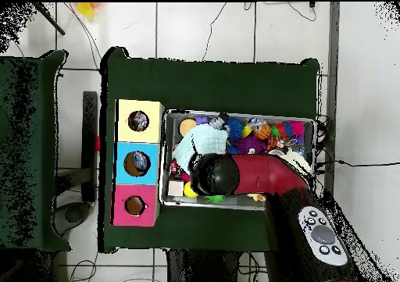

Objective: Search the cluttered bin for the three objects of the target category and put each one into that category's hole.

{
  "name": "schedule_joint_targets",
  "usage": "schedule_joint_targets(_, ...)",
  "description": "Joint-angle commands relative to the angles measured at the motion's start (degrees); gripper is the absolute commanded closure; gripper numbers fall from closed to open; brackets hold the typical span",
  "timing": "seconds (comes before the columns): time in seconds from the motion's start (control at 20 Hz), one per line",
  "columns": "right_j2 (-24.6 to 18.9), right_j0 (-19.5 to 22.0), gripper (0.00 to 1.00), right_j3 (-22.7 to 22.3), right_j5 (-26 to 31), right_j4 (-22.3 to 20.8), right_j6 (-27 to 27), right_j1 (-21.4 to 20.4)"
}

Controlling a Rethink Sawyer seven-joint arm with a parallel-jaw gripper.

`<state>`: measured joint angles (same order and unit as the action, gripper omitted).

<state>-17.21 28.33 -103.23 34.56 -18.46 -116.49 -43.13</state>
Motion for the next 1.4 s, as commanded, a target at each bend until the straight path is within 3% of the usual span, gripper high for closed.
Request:
schedule_joint_targets(0.05, -5.06, -3.53, 1.0, 13.44, 6.7, -0.53, 4.75, 0.03)
schedule_joint_targets(0.4, -5.8, -2.85, 1.0, 16.15, 9.84, 0.45, 7.02, 3.42)
schedule_joint_targets(0.65, -7.13, -0.96, 1.0, 19.4, 9.4, -0.3, 9.26, 8.05)
schedule_joint_targets(1.0, -7.69, 1.45, 1.0, 21.89, 12.08, -0.99, 12.22, 8.81)
schedule_joint_targets(1.4, -10.16, 5.5, 1.0, 19.94, 11.69, -1.44, 14.57, 8.87)
